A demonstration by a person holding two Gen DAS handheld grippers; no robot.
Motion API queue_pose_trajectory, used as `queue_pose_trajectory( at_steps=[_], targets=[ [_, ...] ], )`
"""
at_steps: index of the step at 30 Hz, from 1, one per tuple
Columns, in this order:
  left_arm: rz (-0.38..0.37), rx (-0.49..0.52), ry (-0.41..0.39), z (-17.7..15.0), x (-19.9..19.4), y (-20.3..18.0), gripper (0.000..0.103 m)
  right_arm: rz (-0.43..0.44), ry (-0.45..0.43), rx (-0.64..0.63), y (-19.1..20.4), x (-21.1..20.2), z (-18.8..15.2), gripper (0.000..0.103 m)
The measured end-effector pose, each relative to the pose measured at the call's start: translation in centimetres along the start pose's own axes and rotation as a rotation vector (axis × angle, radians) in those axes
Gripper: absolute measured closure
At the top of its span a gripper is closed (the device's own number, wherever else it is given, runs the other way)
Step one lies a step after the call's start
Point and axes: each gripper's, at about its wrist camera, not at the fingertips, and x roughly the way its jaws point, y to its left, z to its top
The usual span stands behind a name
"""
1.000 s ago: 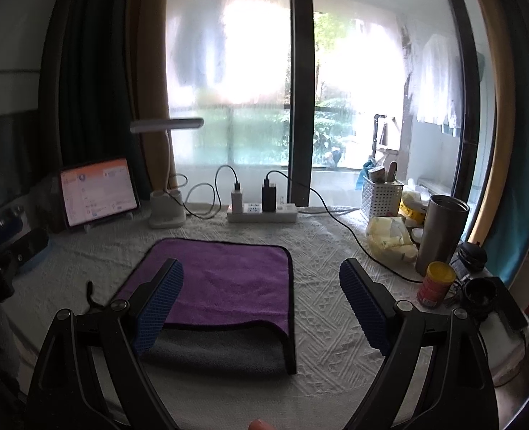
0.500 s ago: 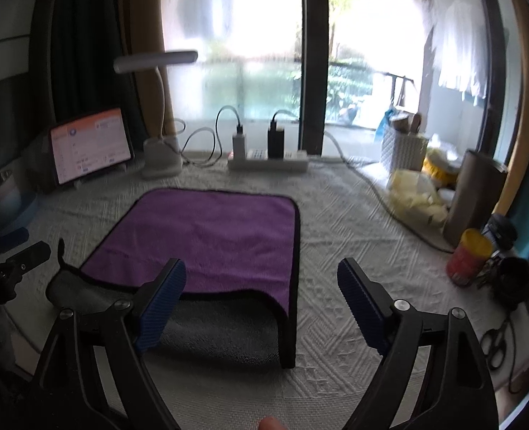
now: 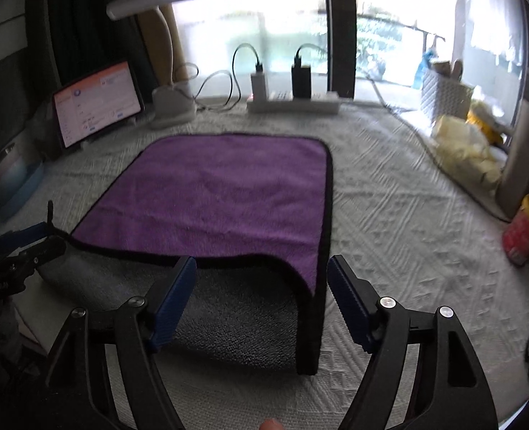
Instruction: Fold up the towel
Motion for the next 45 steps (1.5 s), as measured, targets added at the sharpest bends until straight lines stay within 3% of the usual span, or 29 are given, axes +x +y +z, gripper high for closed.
queue_pose_trajectory(
  at_steps=[5,7,10,13,19,38,45],
  targets=[
    [-0.001,0.004,0.018,-0.3,0.5,0.0,0.057,0.024,0.038,-0.015,0.1,1.2,-0.2,0.028],
    [-0.002,0.007,0.029,-0.6,0.8,0.0,0.067,0.005,0.044,-0.023,0.3,1.4,-0.3,0.052],
    [-0.012,0.012,0.028,-0.7,0.9,0.0,0.079,-0.016,0.056,-0.038,0.4,1.5,-0.5,0.07],
    [-0.016,0.022,0.021,-0.7,0.7,-0.1,0.084,-0.033,0.043,-0.04,0.3,1.1,-0.6,0.09],
    [-0.018,0.039,-0.028,-0.5,-0.6,-0.6,0.088,-0.014,0.02,-0.052,0.1,0.2,-0.9,0.098],
    [-0.054,0.092,-0.167,2.1,-5.1,-2.2,0.088,-0.01,-0.086,-0.045,0.6,-3.7,0.2,0.099],
    [-0.029,0.129,-0.208,3.2,-5.9,-2.9,0.088,-0.014,-0.156,-0.051,0.6,-6.1,1.6,0.099]
  ],
)
